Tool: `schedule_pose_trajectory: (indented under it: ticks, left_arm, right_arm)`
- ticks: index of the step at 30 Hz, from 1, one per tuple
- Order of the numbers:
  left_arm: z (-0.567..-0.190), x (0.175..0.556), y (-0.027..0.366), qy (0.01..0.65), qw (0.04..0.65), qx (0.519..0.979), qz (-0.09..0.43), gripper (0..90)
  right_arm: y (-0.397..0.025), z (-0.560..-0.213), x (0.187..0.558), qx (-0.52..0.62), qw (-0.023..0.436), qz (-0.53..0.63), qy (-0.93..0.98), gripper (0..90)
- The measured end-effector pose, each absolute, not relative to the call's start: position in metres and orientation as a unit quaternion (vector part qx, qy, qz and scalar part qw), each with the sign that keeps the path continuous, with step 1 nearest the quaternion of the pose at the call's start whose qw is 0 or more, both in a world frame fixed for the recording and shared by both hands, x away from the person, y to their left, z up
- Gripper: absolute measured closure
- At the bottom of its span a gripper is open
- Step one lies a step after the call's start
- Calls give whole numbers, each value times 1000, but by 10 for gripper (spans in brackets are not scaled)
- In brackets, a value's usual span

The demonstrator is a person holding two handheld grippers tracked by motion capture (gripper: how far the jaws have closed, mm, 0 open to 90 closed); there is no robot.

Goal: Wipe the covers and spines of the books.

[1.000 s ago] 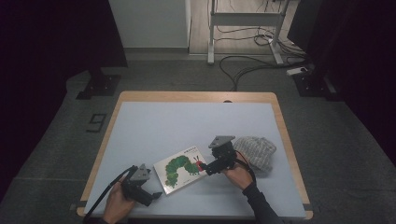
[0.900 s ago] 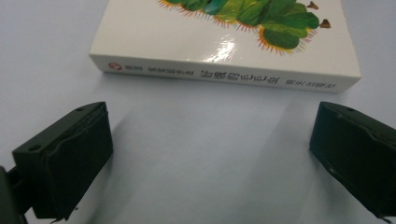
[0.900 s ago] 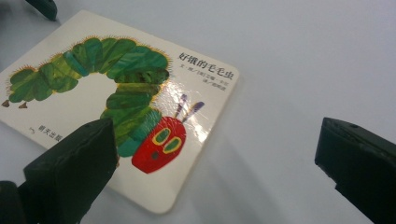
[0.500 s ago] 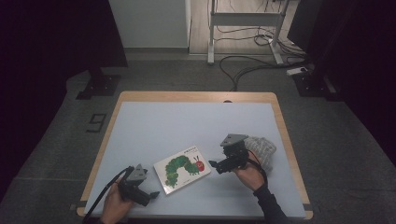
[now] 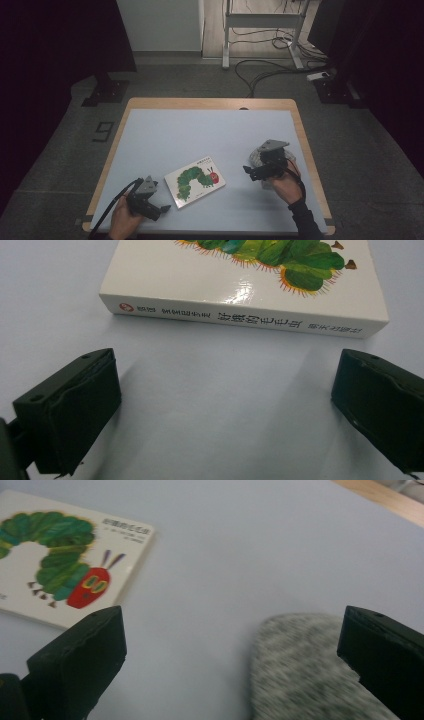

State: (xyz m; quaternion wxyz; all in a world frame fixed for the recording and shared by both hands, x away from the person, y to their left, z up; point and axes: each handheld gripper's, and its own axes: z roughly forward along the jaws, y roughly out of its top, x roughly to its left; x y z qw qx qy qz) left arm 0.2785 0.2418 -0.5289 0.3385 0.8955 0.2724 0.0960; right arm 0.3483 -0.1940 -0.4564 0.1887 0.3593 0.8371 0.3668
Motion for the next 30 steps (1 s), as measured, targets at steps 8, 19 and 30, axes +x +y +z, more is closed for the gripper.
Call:
schedule_pose_trajectory:
  ticks: [8,19,30]
  left_arm:
    - [-529,278,242,273,339,895,96,0]
    - [-529,279,242,273,339,895,96,0]
    - [-529,278,242,273,339,895,96,0]
  right_arm:
    - [-230,-455,349,412,221,349,812,0]
    - [-258,-486,361,460,210,316,803,0]
    - [-259,-521,373,489,173,290,805,0]
